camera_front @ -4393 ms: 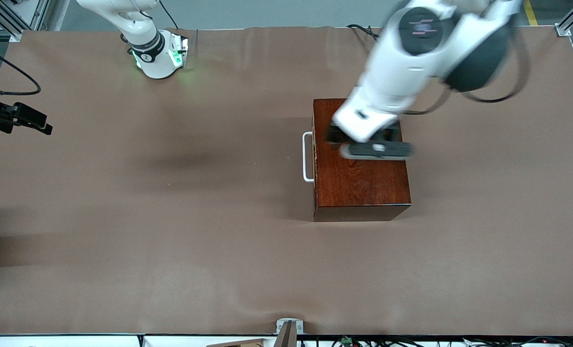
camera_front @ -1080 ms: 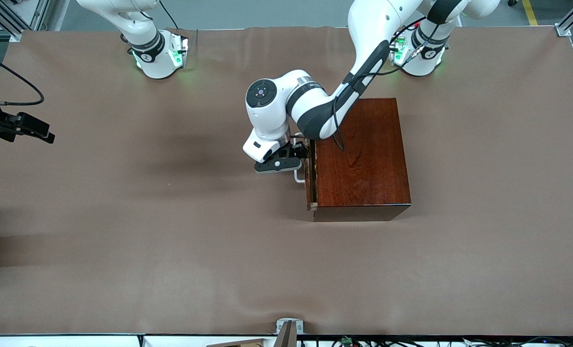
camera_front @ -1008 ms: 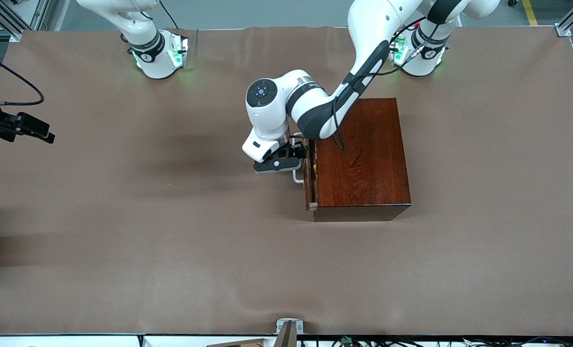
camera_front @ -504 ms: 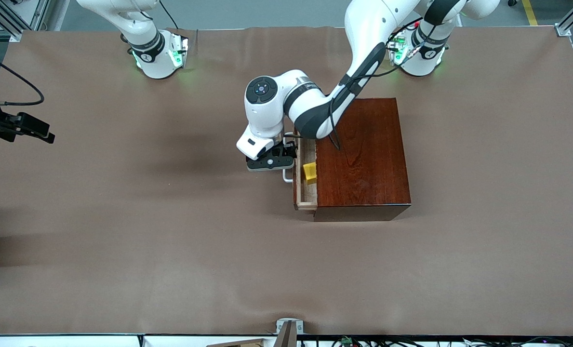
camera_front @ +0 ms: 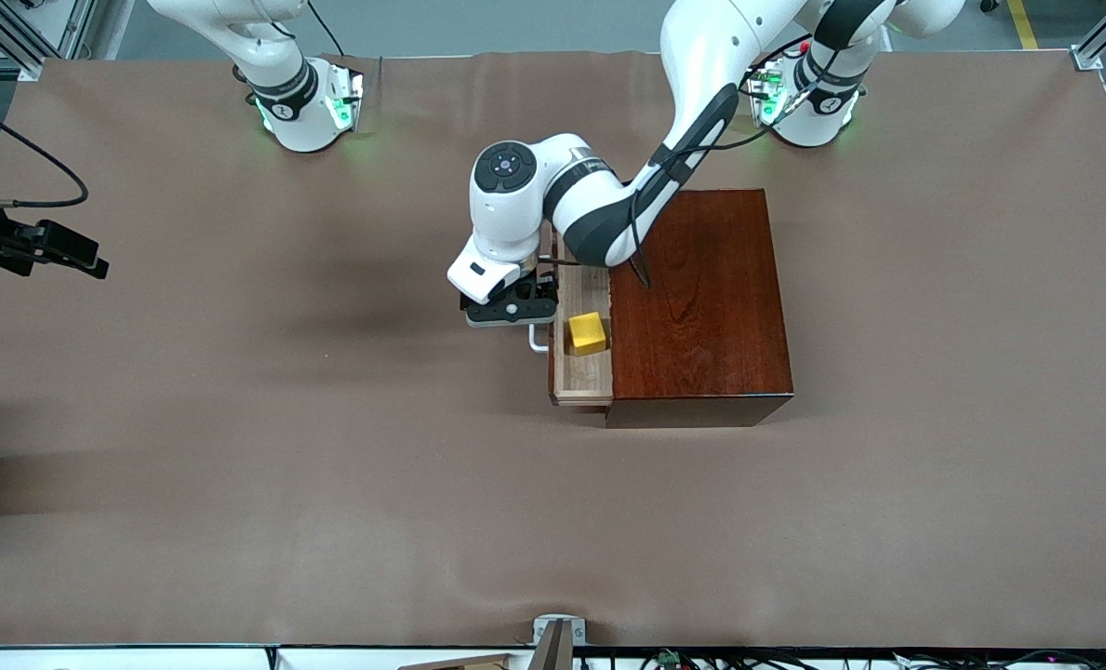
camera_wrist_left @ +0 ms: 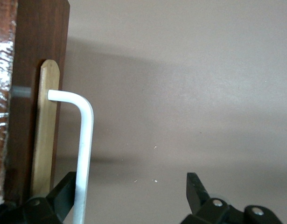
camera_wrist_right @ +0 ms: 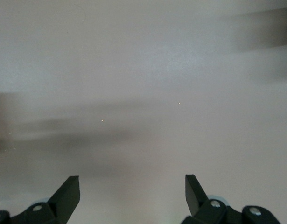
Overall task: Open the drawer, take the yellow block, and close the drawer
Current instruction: 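Pull the drawer out of the box with the left gripper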
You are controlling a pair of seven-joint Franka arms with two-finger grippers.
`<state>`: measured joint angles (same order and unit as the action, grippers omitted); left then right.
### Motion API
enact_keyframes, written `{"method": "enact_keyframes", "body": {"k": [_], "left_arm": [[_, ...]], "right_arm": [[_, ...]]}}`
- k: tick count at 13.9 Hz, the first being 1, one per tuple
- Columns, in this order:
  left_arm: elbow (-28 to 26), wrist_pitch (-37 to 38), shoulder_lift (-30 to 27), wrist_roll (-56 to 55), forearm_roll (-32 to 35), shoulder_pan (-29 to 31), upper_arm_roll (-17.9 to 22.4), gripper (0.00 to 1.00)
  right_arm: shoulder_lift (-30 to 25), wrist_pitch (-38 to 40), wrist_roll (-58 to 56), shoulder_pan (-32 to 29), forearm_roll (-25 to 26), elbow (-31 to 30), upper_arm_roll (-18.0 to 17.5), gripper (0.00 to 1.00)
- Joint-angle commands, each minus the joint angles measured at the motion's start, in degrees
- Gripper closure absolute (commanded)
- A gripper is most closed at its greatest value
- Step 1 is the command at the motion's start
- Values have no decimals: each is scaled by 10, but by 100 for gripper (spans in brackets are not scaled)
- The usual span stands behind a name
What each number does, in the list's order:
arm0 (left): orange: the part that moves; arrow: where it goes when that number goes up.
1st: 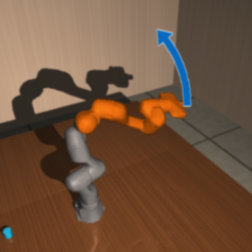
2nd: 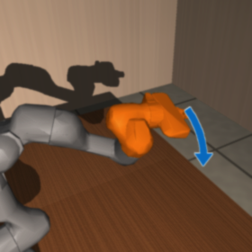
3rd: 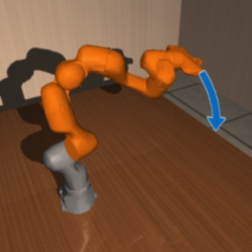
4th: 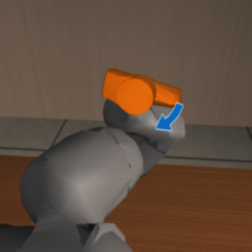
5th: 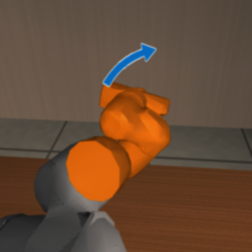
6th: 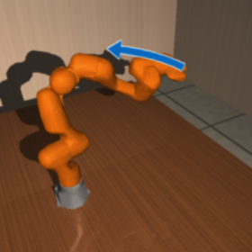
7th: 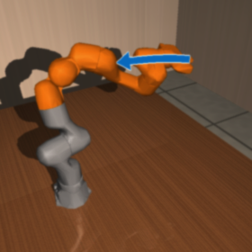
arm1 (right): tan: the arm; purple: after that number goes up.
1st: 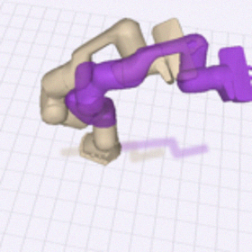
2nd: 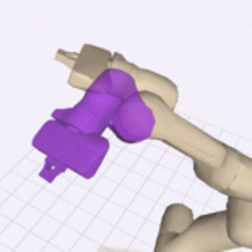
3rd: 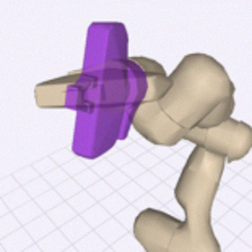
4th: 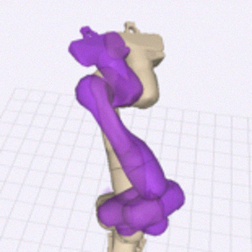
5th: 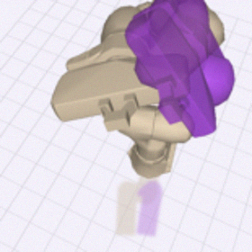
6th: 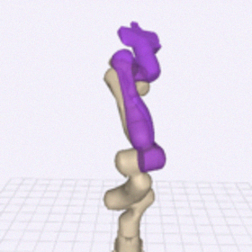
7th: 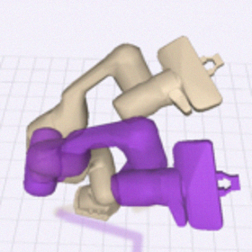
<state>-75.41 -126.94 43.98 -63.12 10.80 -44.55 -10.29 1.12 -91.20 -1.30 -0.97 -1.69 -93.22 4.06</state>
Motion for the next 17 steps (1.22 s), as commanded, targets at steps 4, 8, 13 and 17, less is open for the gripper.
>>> {"method": "enact_keyframes", "body": {"k": [4, 8, 13, 17], "left_arm": [[20, -51, 20, -27, -20, -22, -3, 0], [20, -72, 21, -31, -21, -30, -4, 0], [22, -91, 15, -36, -32, -33, -4, 0], [18, -82, 16, -36, -32, -27, -3, 0]], "right_arm": [[12, 4, 1, -1, -9, 15, -4, 0], [21, -12, 1, 1, -11, 15, -5, 0], [32, -14, -1, 18, -5, 20, -5, 0], [40, -17, -2, 25, -1, 22, -5, 0]]}}
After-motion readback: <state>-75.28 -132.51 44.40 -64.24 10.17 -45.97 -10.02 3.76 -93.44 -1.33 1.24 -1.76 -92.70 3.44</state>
